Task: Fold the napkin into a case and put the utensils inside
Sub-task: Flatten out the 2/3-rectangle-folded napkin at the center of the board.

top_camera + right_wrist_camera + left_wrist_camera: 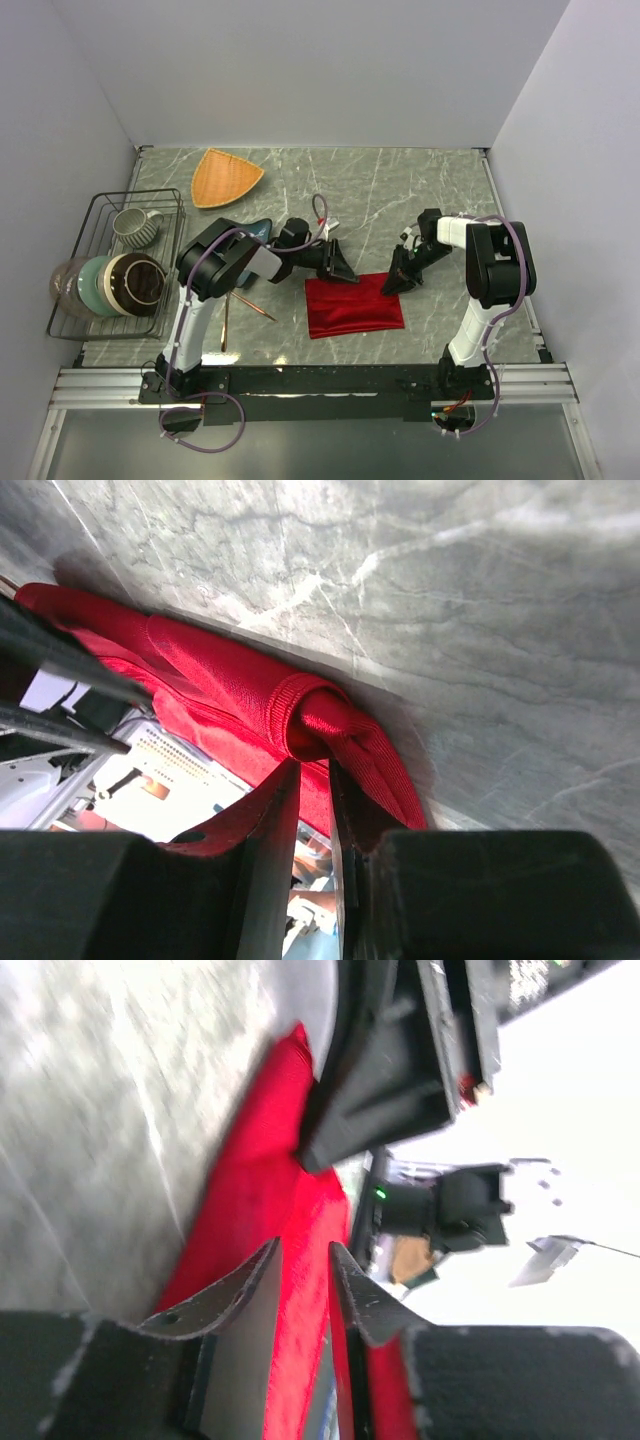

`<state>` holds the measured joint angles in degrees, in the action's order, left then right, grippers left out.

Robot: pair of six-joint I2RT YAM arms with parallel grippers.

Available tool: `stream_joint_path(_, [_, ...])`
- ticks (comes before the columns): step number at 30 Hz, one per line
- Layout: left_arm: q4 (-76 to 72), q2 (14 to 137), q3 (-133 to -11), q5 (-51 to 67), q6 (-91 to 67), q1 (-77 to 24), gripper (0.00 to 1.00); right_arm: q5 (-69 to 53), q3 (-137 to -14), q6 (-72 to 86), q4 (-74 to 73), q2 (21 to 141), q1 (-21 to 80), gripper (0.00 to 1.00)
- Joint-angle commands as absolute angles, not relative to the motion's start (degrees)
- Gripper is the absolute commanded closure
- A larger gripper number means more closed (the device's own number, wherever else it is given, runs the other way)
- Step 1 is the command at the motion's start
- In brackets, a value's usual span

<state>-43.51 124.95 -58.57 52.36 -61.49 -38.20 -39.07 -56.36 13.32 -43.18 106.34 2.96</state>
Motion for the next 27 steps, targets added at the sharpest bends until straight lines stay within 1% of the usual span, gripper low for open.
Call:
stream_joint_path(1, [-54.1,122.1,-55.6,58.6,-65.3,-38.2,0.72,-29.2,-55.7,12.2,-41.0,107.5,2.8,0.74])
stream_joint_path(2, [-53.3,122.4,-54.9,58.4,-64.8,-38.1,0.76,-28.9,-55.8,12.1,-41.0,107.5,2.9,0.74])
stream_joint_path(5, [-51.1,124.1,-53.7,58.4,-62.5,-37.0,0.83,-28.4,-55.6,12.1,-41.0,107.2,2.9,0.74])
stream_joint_path(11, [-47.0,126.4,-52.2,57.7,-57.8,-35.3,0.85,-28.7,-54.7,12.3,-40.4,106.4,2.8,0.75])
stream_joint_path(13, [-48.2,127.4,-52.0,57.9,-57.9,-34.8,0.85,-28.6,-54.6,12.1,-40.3,106.3,2.8,0.75])
stream_joint_path(14, [-47.8,127.4,-52.3,57.7,-57.2,-34.6,0.85,-28.5,-54.6,12.1,-40.3,106.2,2.9,0.75])
stream_joint_path(15, [-44.4,126.6,-52.8,57.4,-55.8,-34.5,0.84,-28.5,-54.6,12.0,-40.3,106.2,2.8,0.77])
stream_joint_path(16, [-41.6,125.7,-53.5,56.9,-51.5,-34.5,0.83,-28.6,-54.7,11.9,-40.4,106.2,2.9,0.78])
stream_joint_path(17, [-38.0,124.6,-55.8,56.0,-48.3,-34.5,0.79,-28.6,-54.7,11.7,-40.4,106.0,2.8,0.78])
stream_joint_path(20, [-19.9,118.5,-61.1,50.3,-33.0,-34.8,0.71,-28.7,-54.7,11.3,-40.6,105.6,2.9,0.81])
stream_joint_path(22, [-9.8,114.4,-63.5,45.7,-22.7,-35.4,0.69,-28.6,-54.4,11.2,-40.4,105.4,2.8,0.84])
stream_joint_path(24, [-5.1,110.9,-65.6,43.4,-17.4,-35.9,0.67,-28.8,-54.4,11.0,-40.4,105.3,2.9,0.85])
stream_joint_path(25, [-1.4,109.8,-66.0,42.2,-12.4,-36.2,0.65,-28.9,-54.4,10.9,-40.4,105.3,2.8,0.85])
stream_joint_path(27, [1.6,105.3,-66.1,35.9,-4.9,-38.3,0.61,-29.0,-54.5,11.1,-40.3,105.3,2.9,0.85])
